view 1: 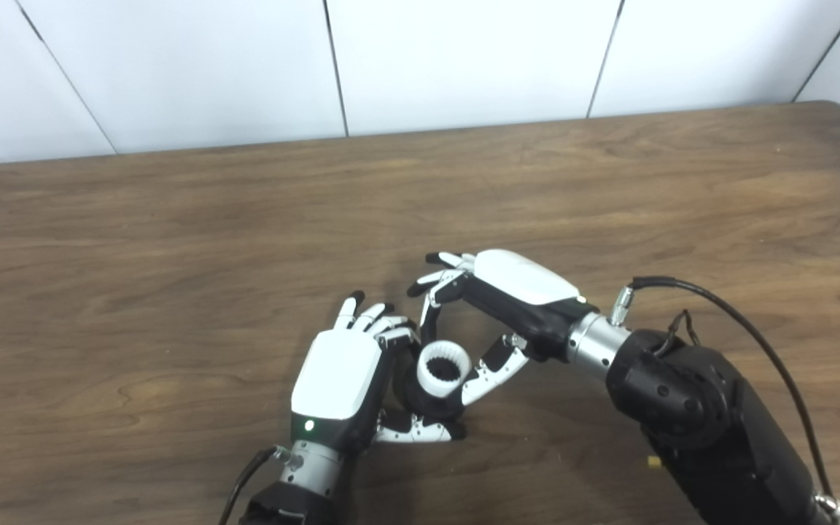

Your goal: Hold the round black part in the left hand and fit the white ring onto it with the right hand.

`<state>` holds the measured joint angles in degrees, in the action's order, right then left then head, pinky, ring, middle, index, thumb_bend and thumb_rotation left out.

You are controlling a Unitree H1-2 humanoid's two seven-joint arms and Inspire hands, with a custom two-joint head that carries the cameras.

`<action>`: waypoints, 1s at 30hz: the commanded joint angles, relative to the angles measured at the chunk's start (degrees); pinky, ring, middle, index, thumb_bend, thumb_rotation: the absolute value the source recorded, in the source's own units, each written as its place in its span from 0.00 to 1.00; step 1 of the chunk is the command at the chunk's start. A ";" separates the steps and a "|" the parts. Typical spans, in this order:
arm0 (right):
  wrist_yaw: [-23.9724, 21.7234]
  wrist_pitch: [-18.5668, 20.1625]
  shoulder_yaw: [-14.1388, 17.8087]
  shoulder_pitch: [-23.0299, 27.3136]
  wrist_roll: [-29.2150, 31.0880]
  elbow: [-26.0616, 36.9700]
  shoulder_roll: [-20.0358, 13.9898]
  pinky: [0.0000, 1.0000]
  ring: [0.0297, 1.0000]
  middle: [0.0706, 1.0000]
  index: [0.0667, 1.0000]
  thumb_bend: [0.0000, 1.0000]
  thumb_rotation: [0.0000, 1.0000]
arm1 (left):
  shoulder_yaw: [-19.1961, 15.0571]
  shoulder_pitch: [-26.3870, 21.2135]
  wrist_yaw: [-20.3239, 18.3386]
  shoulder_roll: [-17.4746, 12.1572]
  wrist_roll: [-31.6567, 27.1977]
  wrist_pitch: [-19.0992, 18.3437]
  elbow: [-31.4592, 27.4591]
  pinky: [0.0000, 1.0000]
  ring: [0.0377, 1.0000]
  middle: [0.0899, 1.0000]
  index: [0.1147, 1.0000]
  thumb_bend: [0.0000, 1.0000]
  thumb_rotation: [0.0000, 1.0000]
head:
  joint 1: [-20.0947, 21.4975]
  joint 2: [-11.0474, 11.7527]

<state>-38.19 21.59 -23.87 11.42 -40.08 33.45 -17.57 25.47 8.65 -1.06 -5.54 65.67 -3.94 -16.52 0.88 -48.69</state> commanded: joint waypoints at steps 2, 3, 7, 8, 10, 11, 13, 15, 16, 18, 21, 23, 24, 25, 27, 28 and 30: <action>1.74 -2.44 0.49 0.82 -0.33 0.68 0.04 1.00 0.97 0.82 0.45 0.52 0.13 | 0.13 -0.80 0.60 0.15 0.64 0.34 -1.07 1.00 0.87 0.74 0.42 0.52 0.06 | 0.07 -0.04; 1.84 -2.55 0.45 0.68 -0.54 0.58 0.09 1.00 0.97 0.82 0.45 0.52 0.13 | 0.12 -0.80 0.58 0.14 0.51 0.38 -1.09 1.00 0.87 0.74 0.42 0.52 0.06 | 0.07 -0.04; 2.01 -2.87 0.62 0.20 -0.77 0.30 0.26 1.00 0.97 0.82 0.44 0.52 0.13 | 0.18 -0.81 0.34 0.16 0.72 0.24 -1.18 1.00 0.87 0.74 0.42 0.52 0.06 | 0.28 0.18; 2.03 -2.90 0.64 0.09 -0.80 0.29 0.25 1.00 0.97 0.82 0.44 0.52 0.13 | 0.21 -0.81 0.23 0.16 0.81 0.18 -1.20 1.00 0.87 0.74 0.42 0.52 0.06 | 0.29 0.19; 2.12 -2.92 0.65 -0.06 -0.93 0.27 0.28 1.00 0.97 0.82 0.44 0.52 0.13 | 0.25 -0.82 0.21 0.17 0.91 0.15 -1.16 1.00 0.87 0.74 0.42 0.52 0.06 | 0.31 0.18; 2.25 -2.92 0.69 -0.15 -0.92 0.23 0.34 1.00 0.97 0.82 0.44 0.52 0.13 | 0.26 -0.83 0.30 0.16 0.85 0.21 -1.13 1.00 0.87 0.74 0.42 0.52 0.06 | 0.31 0.18; 2.47 -2.91 0.78 -0.24 -0.79 0.14 0.44 1.00 0.98 0.82 0.44 0.52 0.13 | 0.25 -0.84 0.29 0.19 0.74 0.21 -1.11 1.00 0.87 0.74 0.42 0.52 0.06 | 0.26 0.26; 2.72 -3.04 0.79 -0.26 -0.73 -0.01 0.49 1.00 0.98 0.82 0.44 0.52 0.13 | 0.27 -0.85 0.23 0.22 0.83 0.12 -1.06 1.00 0.87 0.74 0.42 0.52 0.06 | 0.27 0.25; 2.82 -3.09 0.78 -0.27 -0.73 -0.08 0.51 1.00 0.98 0.82 0.44 0.52 0.13 | 0.28 -0.85 0.22 0.24 0.78 0.11 -1.02 1.00 0.87 0.74 0.42 0.52 0.06 | 0.29 0.36; 2.93 -3.10 0.70 -0.24 -0.85 -0.19 0.58 1.00 0.98 0.82 0.44 0.52 0.13 | 0.30 -0.84 0.46 0.28 0.65 0.21 -0.88 1.00 0.87 0.74 0.42 0.52 0.06 | 0.25 0.43; 3.34 -3.20 0.73 -0.31 -0.70 -0.39 0.77 1.00 0.98 0.82 0.44 0.52 0.13 | 0.38 -0.86 0.55 0.27 0.72 0.26 -0.80 1.00 0.87 0.74 0.42 0.52 0.06 | 0.09 0.39; 3.56 -3.35 0.69 -0.39 -0.77 -0.58 0.88 1.00 0.98 0.82 0.44 0.52 0.13 | 0.41 -0.86 0.42 0.30 0.85 0.13 -0.87 1.00 0.87 0.74 0.42 0.52 0.06 | 0.09 0.39; 3.68 -3.50 0.67 -0.45 -0.80 -0.68 0.90 1.00 0.98 0.82 0.44 0.52 0.13 | 0.43 -0.86 0.40 0.30 0.92 0.10 -0.90 1.00 0.87 0.74 0.42 0.52 0.06 | 0.09 0.39; 3.74 -3.59 0.63 -0.49 -0.91 -0.77 0.92 1.00 0.98 0.82 0.44 0.52 0.13 | 0.44 -0.85 0.41 0.31 0.97 0.07 -0.93 1.00 0.87 0.74 0.42 0.52 0.06 | 0.09 0.39; 3.82 -3.60 0.58 -0.58 -1.13 -0.86 1.00 1.00 0.98 0.82 0.44 0.52 0.13 | 0.48 -0.85 0.44 0.34 1.08 0.03 -0.93 1.00 0.87 0.74 0.42 0.52 0.06 | 0.09 0.39; 3.79 -3.49 0.58 -0.62 -1.17 -0.83 1.07 1.00 0.98 0.82 0.44 0.52 0.13 | 0.50 -0.85 0.56 0.36 1.08 0.06 -0.86 1.00 0.87 0.74 0.42 0.52 0.06 | 0.09 0.39; 3.74 -3.43 0.62 -0.71 -1.08 -0.79 1.11 1.00 0.98 0.83 0.44 0.52 0.13 | 0.55 -0.85 0.69 0.41 1.10 0.08 -0.79 1.00 0.87 0.74 0.42 0.52 0.06 | -0.01 0.47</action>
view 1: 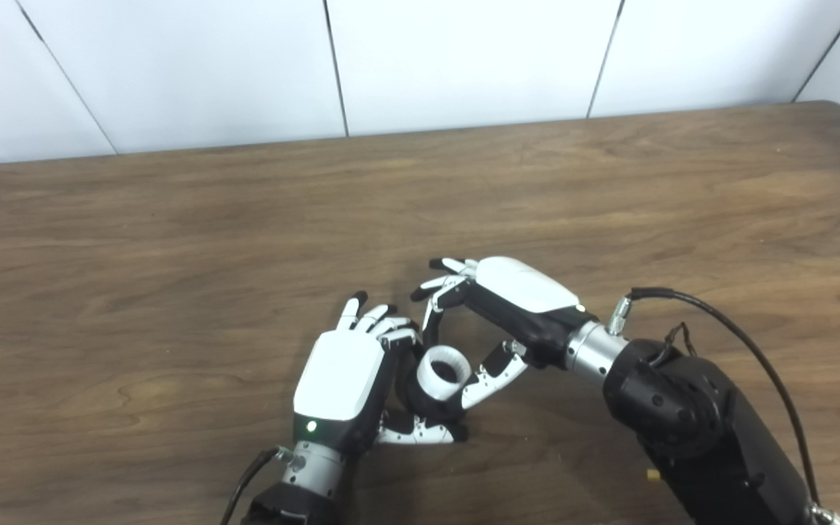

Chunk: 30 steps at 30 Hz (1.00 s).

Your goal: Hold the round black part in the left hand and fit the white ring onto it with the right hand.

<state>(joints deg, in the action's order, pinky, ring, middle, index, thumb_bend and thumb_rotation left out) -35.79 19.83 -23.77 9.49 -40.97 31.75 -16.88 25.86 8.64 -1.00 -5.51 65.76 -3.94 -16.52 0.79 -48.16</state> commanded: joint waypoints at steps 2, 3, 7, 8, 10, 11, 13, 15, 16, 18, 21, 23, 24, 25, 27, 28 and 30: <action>1.35 -1.72 0.52 1.14 -0.18 0.86 0.41 1.00 0.98 0.83 0.45 0.52 0.13 | 0.20 -0.85 0.62 0.45 1.07 0.04 -0.80 1.00 0.87 0.73 0.42 0.52 0.06 | -0.02 -0.11; 1.37 -1.75 0.52 1.11 -0.17 0.83 0.39 1.00 0.98 0.83 0.45 0.52 0.13 | 0.23 -0.86 0.59 0.50 1.10 0.00 -0.81 1.00 0.87 0.73 0.42 0.52 0.06 | -0.12 -0.11; 1.45 -1.88 0.38 1.00 -0.36 0.76 0.41 1.00 0.98 0.83 0.45 0.52 0.13 | 0.27 -0.90 0.29 0.57 1.08 -0.12 -0.89 1.00 0.87 0.73 0.42 0.52 0.06 | -0.12 -0.21; 1.45 -1.90 0.31 0.97 -0.44 0.78 0.43 1.00 0.97 0.83 0.44 0.52 0.13 | 0.27 -0.91 0.16 0.60 1.08 -0.19 -0.91 1.00 0.87 0.74 0.42 0.52 0.06 | -0.07 -0.19; 1.64 -2.28 0.19 0.86 -0.40 0.71 0.38 1.00 0.97 0.82 0.44 0.52 0.13 | 0.34 -0.92 0.02 0.69 1.23 -0.31 -0.93 1.00 0.87 0.74 0.42 0.52 0.06 | -0.27 -0.25; 1.77 -2.51 0.15 0.77 -0.31 0.67 0.38 1.00 0.97 0.82 0.44 0.52 0.13 | 0.37 -0.93 0.04 0.73 1.33 -0.35 -0.91 1.00 0.87 0.74 0.42 0.52 0.06 | -0.31 -0.25; 1.91 -2.74 0.07 0.63 -0.26 0.67 0.42 1.00 0.97 0.82 0.44 0.52 0.13 | 0.42 -0.92 -0.01 0.81 1.34 -0.39 -0.91 1.00 0.87 0.74 0.42 0.52 0.06 | -0.35 -0.26; 2.10 -3.03 0.02 0.54 -0.26 0.60 0.45 1.00 0.97 0.82 0.44 0.52 0.13 | 0.46 -0.92 -0.12 0.89 1.39 -0.46 -0.98 1.00 0.87 0.74 0.42 0.52 0.06 | -0.42 -0.25; 2.30 -3.32 0.03 0.50 -0.24 0.47 0.46 1.00 0.98 0.82 0.44 0.52 0.13 | 0.48 -0.93 -0.20 0.92 1.45 -0.50 -1.01 1.00 0.87 0.74 0.42 0.52 0.06 | -0.45 -0.23; 2.48 -3.63 0.13 0.47 -0.26 0.28 0.44 1.00 0.98 0.82 0.44 0.52 0.13 | 0.54 -0.95 -0.20 0.98 1.63 -0.57 -1.02 1.00 0.87 0.74 0.42 0.52 0.06 | -0.50 -0.22; 2.40 -3.80 0.30 0.43 -0.33 0.21 0.35 1.00 0.98 0.82 0.44 0.52 0.13 | 0.56 -1.01 0.03 1.04 1.71 -0.48 -0.91 1.00 0.87 0.74 0.42 0.52 0.06 | -0.55 -0.24; 2.36 -3.77 0.37 0.32 -0.38 0.15 0.28 1.00 0.97 0.82 0.44 0.52 0.13 | 0.55 -1.05 0.16 1.04 1.84 -0.38 -0.82 1.00 0.87 0.74 0.42 0.52 0.06 | -0.63 -0.27; 2.29 -3.61 0.41 0.24 -0.46 0.14 0.27 1.00 0.97 0.82 0.45 0.52 0.13 | 0.54 -1.06 0.23 1.04 1.88 -0.33 -0.78 1.00 0.87 0.74 0.42 0.52 0.06 | -0.63 -0.27; 2.27 -3.55 0.40 0.17 -0.66 0.09 0.23 1.00 0.97 0.82 0.45 0.52 0.13 | 0.52 -1.07 0.18 1.05 1.92 -0.35 -0.79 1.00 0.87 0.74 0.42 0.52 0.06 | -0.63 -0.27; 2.19 -3.50 0.38 0.09 -0.97 0.04 0.15 1.00 0.97 0.82 0.45 0.53 0.14 | 0.48 -1.09 0.12 1.07 2.02 -0.41 -0.80 1.00 0.87 0.74 0.42 0.52 0.06 | -0.63 -0.27; 2.13 -3.45 0.38 0.06 -1.13 0.05 0.13 1.00 0.97 0.82 0.45 0.53 0.14 | 0.46 -1.10 0.15 1.08 2.05 -0.42 -0.80 1.00 0.87 0.74 0.42 0.52 0.06 | -0.63 -0.27; 2.23 -3.62 0.49 0.02 -1.21 -0.07 0.02 1.00 0.97 0.83 0.45 0.53 0.14 | 0.42 -1.09 0.00 1.07 1.94 -0.43 -0.86 1.00 0.87 0.74 0.42 0.52 0.06 | -0.63 -0.27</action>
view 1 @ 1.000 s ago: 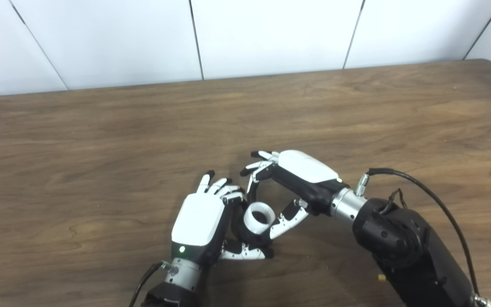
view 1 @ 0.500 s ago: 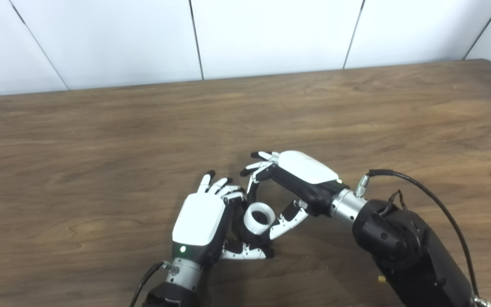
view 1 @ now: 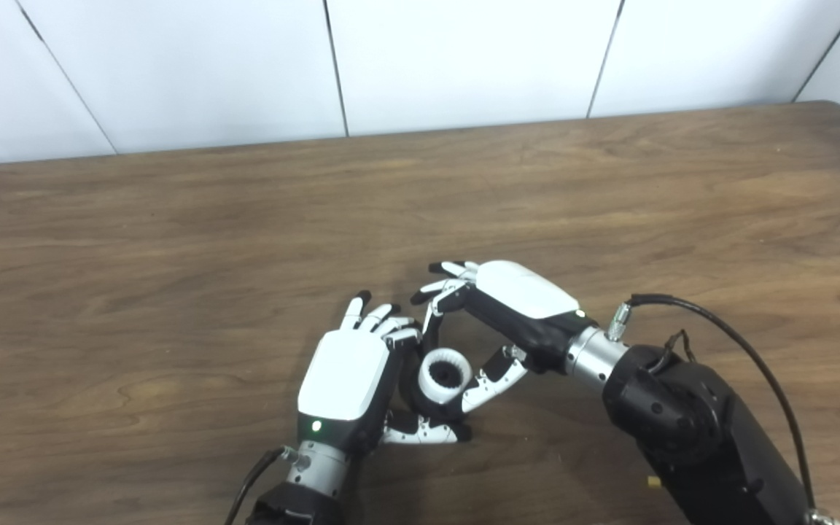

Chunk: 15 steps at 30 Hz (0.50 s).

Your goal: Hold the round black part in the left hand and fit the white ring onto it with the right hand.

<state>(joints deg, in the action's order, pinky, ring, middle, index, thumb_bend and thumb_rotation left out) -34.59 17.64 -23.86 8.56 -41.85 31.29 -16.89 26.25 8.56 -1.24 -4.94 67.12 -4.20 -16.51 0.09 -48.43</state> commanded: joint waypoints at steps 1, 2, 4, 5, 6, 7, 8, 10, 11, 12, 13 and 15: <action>1.13 -1.57 0.67 0.94 -0.26 0.29 -0.02 1.00 0.97 0.83 0.45 0.52 0.14 | 0.01 -1.00 0.18 0.48 0.52 -0.15 -0.90 1.00 0.87 0.74 0.42 0.52 0.06 | 0.08 0.00; 1.18 -1.61 0.77 0.93 -0.18 0.21 -0.07 1.00 0.97 0.83 0.51 0.75 0.16 | 0.00 -1.00 0.15 0.47 0.48 -0.14 -0.92 1.00 0.87 0.74 0.42 0.52 0.06 | 0.08 0.00; 1.19 -1.54 0.98 0.93 -0.03 0.05 -0.11 1.00 0.97 0.85 0.56 0.95 0.19 | -0.07 -1.01 0.22 0.51 0.33 -0.12 -0.84 1.00 0.87 0.74 0.42 0.52 0.06 | 0.47 0.09; 1.06 -1.33 1.06 0.97 -0.03 0.01 -0.13 1.00 0.97 0.86 0.57 0.98 0.20 | -0.10 -1.04 0.27 0.53 0.31 -0.14 -0.76 1.00 0.87 0.74 0.42 0.52 0.06 | 0.47 0.09; 0.88 -1.14 1.13 1.02 -0.05 -0.01 -0.17 1.00 0.98 0.87 0.58 0.99 0.20 | -0.12 -1.06 0.36 0.58 0.31 -0.16 -0.67 1.00 0.87 0.74 0.42 0.52 0.06 | 0.42 0.08; 0.67 -0.97 1.17 1.08 -0.15 0.02 -0.21 1.00 0.98 0.88 0.59 1.00 0.21 | -0.13 -1.07 0.40 0.62 0.34 -0.19 -0.61 1.00 0.87 0.74 0.42 0.52 0.06 | 0.42 0.08; 0.44 -0.80 1.18 1.14 -0.29 0.12 -0.25 1.00 0.99 0.89 0.60 1.00 0.22 | -0.14 -1.05 0.46 0.64 0.28 -0.17 -0.60 1.00 0.87 0.74 0.42 0.52 0.06 | 0.42 0.08; 0.09 -0.70 1.09 1.24 -0.76 0.27 -0.39 1.00 0.99 0.90 0.62 1.00 0.23 | -0.16 -1.02 0.52 0.66 0.16 -0.10 -0.62 1.00 0.87 0.74 0.42 0.52 0.06 | 0.42 0.08; -0.09 -0.76 0.99 1.29 -1.11 0.32 -0.52 1.00 0.99 0.91 0.64 1.00 0.24 | -0.18 -0.99 0.48 0.66 0.10 -0.09 -0.69 1.00 0.87 0.74 0.42 0.52 0.06 | 0.42 0.08; -0.21 -0.82 0.94 1.35 -1.33 0.32 -0.60 1.00 0.99 0.91 0.65 1.00 0.24 | -0.20 -1.01 0.43 0.67 0.07 -0.09 -0.72 1.00 0.87 0.74 0.42 0.52 0.06 | 0.51 -0.03; -0.35 -0.78 0.97 1.37 -1.43 0.33 -0.62 1.00 0.99 0.91 0.65 1.00 0.24 | -0.21 -1.02 0.36 0.65 0.04 -0.09 -0.78 1.00 0.87 0.74 0.42 0.52 0.06 | 0.51 -0.03; -0.55 -0.71 1.09 1.36 -1.49 0.36 -0.58 1.00 0.99 0.91 0.65 1.00 0.24 | -0.25 -1.04 0.17 0.68 0.04 -0.19 -0.86 1.00 0.88 0.74 0.42 0.52 0.06 | 0.51 -0.03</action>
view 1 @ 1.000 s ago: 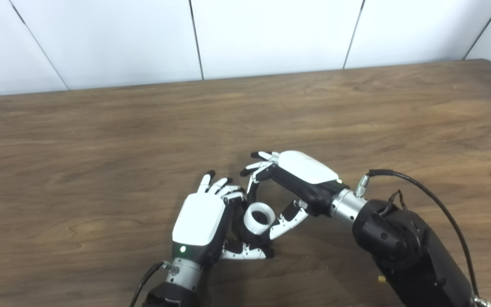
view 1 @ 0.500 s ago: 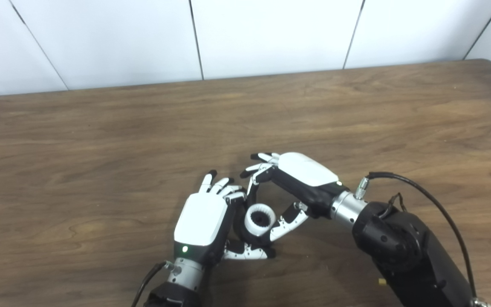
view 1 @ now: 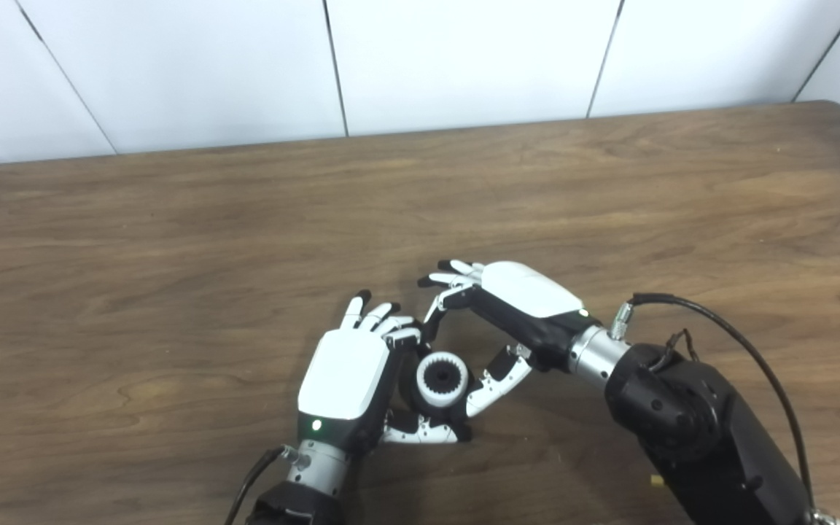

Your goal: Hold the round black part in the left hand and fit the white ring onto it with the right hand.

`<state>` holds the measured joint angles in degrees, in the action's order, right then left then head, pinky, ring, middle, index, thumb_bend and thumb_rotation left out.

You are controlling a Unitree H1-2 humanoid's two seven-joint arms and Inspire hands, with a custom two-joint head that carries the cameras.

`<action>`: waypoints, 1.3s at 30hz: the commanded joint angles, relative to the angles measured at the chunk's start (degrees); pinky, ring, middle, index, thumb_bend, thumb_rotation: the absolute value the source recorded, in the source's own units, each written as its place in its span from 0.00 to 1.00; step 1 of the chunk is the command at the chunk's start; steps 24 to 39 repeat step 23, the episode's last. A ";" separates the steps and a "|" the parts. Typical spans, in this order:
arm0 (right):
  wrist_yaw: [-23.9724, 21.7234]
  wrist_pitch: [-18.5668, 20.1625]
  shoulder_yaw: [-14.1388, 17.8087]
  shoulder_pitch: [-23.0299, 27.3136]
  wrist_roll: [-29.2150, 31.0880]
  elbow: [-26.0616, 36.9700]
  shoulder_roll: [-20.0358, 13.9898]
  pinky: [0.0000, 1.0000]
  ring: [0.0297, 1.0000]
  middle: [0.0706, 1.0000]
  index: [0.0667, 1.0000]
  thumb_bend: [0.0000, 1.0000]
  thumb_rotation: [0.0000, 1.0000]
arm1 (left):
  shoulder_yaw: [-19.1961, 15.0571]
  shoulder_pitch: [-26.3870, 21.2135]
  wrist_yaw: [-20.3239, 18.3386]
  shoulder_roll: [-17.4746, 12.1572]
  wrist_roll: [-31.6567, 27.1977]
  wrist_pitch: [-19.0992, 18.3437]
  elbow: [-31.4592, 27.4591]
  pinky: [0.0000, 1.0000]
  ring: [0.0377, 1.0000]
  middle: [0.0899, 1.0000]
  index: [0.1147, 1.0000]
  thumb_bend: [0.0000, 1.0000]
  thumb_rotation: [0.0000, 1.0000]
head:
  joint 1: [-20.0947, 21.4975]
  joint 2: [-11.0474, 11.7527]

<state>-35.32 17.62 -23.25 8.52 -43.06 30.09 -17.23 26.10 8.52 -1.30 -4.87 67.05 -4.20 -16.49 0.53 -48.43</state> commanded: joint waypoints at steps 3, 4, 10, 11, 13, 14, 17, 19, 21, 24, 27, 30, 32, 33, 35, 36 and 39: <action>-0.28 -0.52 0.68 1.55 -0.54 1.77 -0.18 1.00 0.99 0.91 0.64 1.00 0.23 | -0.13 -1.04 0.35 0.55 0.18 -0.11 -0.88 1.00 0.87 0.74 0.42 0.52 0.06 | 0.07 -0.03; -0.30 -0.48 0.86 1.58 -0.50 1.84 -0.14 1.00 0.99 0.91 0.64 1.00 0.24 | -0.15 -1.05 0.40 0.54 0.18 -0.09 -0.86 1.00 0.87 0.74 0.42 0.52 0.06 | 0.07 -0.03; -1.72 0.99 2.85 2.02 -0.06 3.11 -0.68 1.00 0.99 0.90 0.63 1.00 0.23 | -0.22 -1.08 0.69 0.47 0.30 -0.02 -0.74 1.00 0.87 0.74 0.42 0.52 0.06 | 0.07 -0.03; -2.12 1.38 3.37 2.11 0.08 3.39 -0.82 1.00 1.00 0.90 0.64 1.00 0.22 | -0.26 -1.11 0.61 0.47 0.26 -0.07 -0.73 1.00 0.87 0.74 0.42 0.52 0.06 | 0.42 -0.10; -2.66 1.84 4.55 2.26 0.45 3.90 -1.37 1.00 1.00 0.90 0.64 1.00 0.21 | -0.38 -1.18 0.71 0.43 0.07 -0.01 -0.60 1.00 0.87 0.74 0.42 0.52 0.06 | 0.53 -0.06; -2.71 1.85 5.11 2.30 0.71 4.04 -1.69 1.00 1.00 0.90 0.64 1.00 0.21 | -0.45 -1.23 0.75 0.38 0.00 0.01 -0.52 1.00 0.87 0.74 0.42 0.52 0.06 | 0.56 -0.01; -2.78 2.57 6.83 2.32 1.41 4.60 -2.56 1.00 0.99 0.89 0.63 1.00 0.20 | -0.66 -1.35 0.89 0.17 0.05 0.05 -0.31 1.00 0.87 0.74 0.42 0.52 0.06 | 0.77 0.15; -2.75 2.88 7.91 2.23 1.63 4.91 -3.26 1.00 0.98 0.88 0.63 1.00 0.19 | -0.81 -1.38 1.08 0.08 0.03 0.11 -0.14 1.00 0.87 0.74 0.42 0.52 0.06 | 0.90 0.26; -2.93 3.09 8.72 2.28 1.61 5.14 -3.95 1.00 0.98 0.88 0.63 1.00 0.18 | -0.98 -1.40 1.19 -0.02 -0.01 0.13 -0.02 1.00 0.87 0.73 0.42 0.52 0.06 | 1.04 0.42; -3.05 3.20 9.17 2.44 1.63 5.23 -4.49 1.00 0.98 0.88 0.63 1.00 0.18 | -1.10 -1.40 0.98 -0.12 0.12 0.01 -0.09 1.00 0.87 0.74 0.42 0.52 0.06 | 1.12 0.56; -3.05 3.20 9.17 2.44 1.63 5.23 -4.49 1.00 0.98 0.88 0.63 1.00 0.18 | -1.10 -1.40 0.98 -0.12 0.12 0.01 -0.09 1.00 0.87 0.74 0.42 0.52 0.06 | 1.12 0.56; -3.05 3.20 9.17 2.44 1.63 5.23 -4.49 1.00 0.98 0.88 0.63 1.00 0.18 | -1.10 -1.40 0.98 -0.12 0.12 0.01 -0.09 1.00 0.87 0.74 0.42 0.52 0.06 | 1.12 0.56; -3.05 3.20 9.17 2.44 1.63 5.23 -4.49 1.00 0.98 0.88 0.63 1.00 0.18 | -1.10 -1.40 0.98 -0.12 0.12 0.01 -0.09 1.00 0.87 0.74 0.42 0.52 0.06 | 1.12 0.56; -3.05 3.20 9.17 2.44 1.63 5.23 -4.49 1.00 0.98 0.88 0.63 1.00 0.18 | -1.10 -1.40 0.98 -0.12 0.12 0.01 -0.09 1.00 0.87 0.74 0.42 0.52 0.06 | 1.12 0.56; -3.05 3.20 9.17 2.44 1.63 5.23 -4.49 1.00 0.98 0.88 0.63 1.00 0.18 | -1.10 -1.40 0.98 -0.12 0.12 0.01 -0.09 1.00 0.87 0.74 0.42 0.52 0.06 | 1.12 0.56; -3.05 3.20 9.17 2.44 1.63 5.23 -4.49 1.00 0.98 0.88 0.63 1.00 0.18 | -1.10 -1.40 0.98 -0.12 0.12 0.01 -0.09 1.00 0.87 0.74 0.42 0.52 0.06 | 1.12 0.56; -3.05 3.20 9.17 2.44 1.63 5.23 -4.49 1.00 0.98 0.88 0.63 1.00 0.18 | -1.10 -1.40 0.98 -0.12 0.12 0.01 -0.09 1.00 0.87 0.74 0.42 0.52 0.06 | 1.12 0.56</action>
